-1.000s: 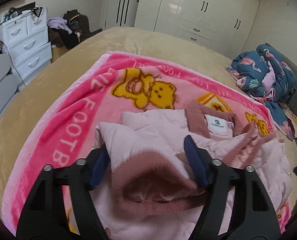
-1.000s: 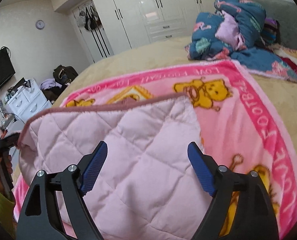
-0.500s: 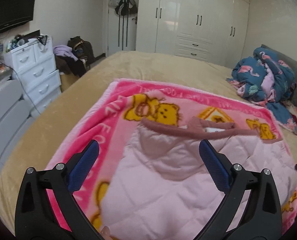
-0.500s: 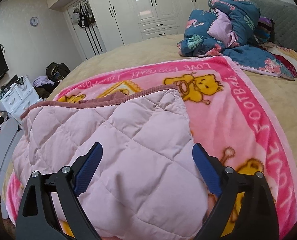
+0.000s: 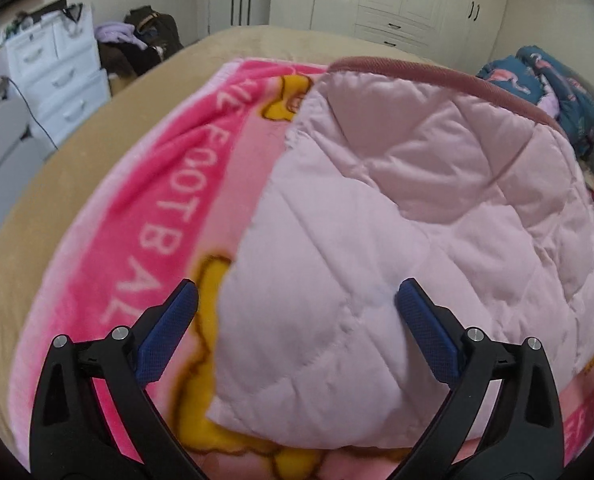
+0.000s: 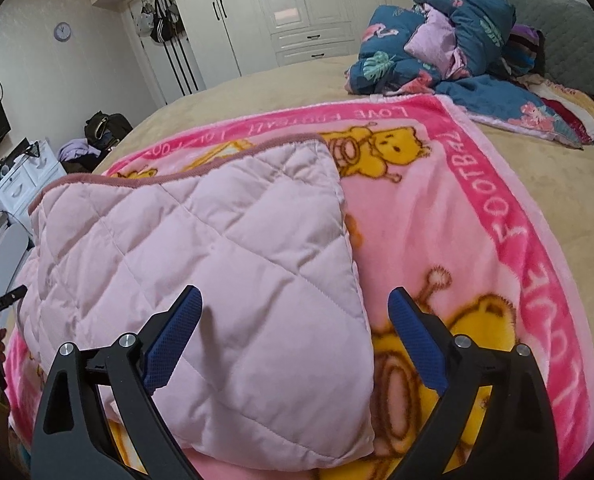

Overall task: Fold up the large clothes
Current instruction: 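Grasp the folded edge of the jacket with both tools, then open both tools and pull them back from the folded jacket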

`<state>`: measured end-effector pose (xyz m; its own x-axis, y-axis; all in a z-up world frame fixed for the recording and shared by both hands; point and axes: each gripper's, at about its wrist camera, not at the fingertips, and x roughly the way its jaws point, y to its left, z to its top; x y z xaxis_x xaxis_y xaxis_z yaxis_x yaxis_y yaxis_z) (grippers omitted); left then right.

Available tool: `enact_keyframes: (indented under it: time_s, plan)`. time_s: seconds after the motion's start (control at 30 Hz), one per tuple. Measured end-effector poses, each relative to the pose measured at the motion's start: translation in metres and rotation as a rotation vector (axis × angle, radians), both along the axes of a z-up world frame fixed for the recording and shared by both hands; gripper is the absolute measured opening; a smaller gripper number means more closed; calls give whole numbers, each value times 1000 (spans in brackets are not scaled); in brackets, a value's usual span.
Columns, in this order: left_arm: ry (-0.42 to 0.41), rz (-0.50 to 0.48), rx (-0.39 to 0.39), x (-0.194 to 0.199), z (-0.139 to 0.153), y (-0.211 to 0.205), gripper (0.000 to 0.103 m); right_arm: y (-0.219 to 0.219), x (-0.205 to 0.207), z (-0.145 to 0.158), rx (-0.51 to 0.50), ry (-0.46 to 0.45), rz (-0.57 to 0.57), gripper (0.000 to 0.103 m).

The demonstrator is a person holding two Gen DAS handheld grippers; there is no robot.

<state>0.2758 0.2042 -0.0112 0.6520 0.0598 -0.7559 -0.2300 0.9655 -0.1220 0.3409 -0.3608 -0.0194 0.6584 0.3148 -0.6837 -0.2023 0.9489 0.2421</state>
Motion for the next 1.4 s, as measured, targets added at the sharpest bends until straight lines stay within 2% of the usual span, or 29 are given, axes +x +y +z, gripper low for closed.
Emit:
enact_keyframes:
  time_s: [0.07, 0.1, 0.13, 0.17, 0.2, 0.23, 0.27, 0.3, 0.33, 0.4, 0.57, 0.67, 0.93, 1.1, 1.23, 1.3, 1.4]
  plan:
    - [-9, -23, -4, 0, 0, -6, 93, -1, 2, -7, 8, 10, 10, 93]
    - [-13, -34, 28, 0, 1, -12, 87, -2, 2, -11, 23, 16, 16, 93]
    - [-12, -46, 58, 1, 1, -18, 82, -3, 2, -15, 44, 23, 24, 86]
    - [-7, -54, 110, 2, 1, -26, 68, -4, 2, -17, 67, 32, 36, 71]
    - [-4, -53, 147, 3, 3, -32, 49, -4, 1, -21, 89, 42, 38, 64]
    - [-5, -51, 161, 4, 4, -34, 42, -4, 0, -22, 83, 40, 28, 55]
    - [-11, -49, 166, 5, 6, -36, 32, -3, -1, -21, 77, 34, 30, 40]
    - [-17, -47, 171, 6, 9, -38, 23, -2, -1, -19, 73, 23, 31, 36]
    - [-24, -44, 182, 7, 13, -40, 21, -1, -2, -17, 71, 11, 30, 31]
    - [-50, -32, 206, 10, 26, -42, 19, 1, -2, -8, 70, -6, 31, 25]
    - [-96, 3, 131, 38, 54, -29, 18, -4, 17, 29, 110, -90, 10, 20]
    - [-101, 5, 165, 56, 60, -33, 18, 1, 37, 41, 92, -105, -9, 20]
    - [-28, 29, 199, 93, 34, -31, 18, 10, 86, 15, 54, -38, -80, 19]
    - [20, 48, 222, 103, 15, -30, 20, 16, 100, -13, -2, 38, -96, 19]
    - [30, 65, 206, 106, 10, -26, 22, 13, 103, -27, 8, 77, -106, 20]
    - [31, 65, 202, 104, 9, -25, 25, 12, 103, -32, 13, 96, -113, 22]
    - [26, 74, 177, 102, 9, -21, 28, 11, 103, -39, 3, 131, -125, 31]
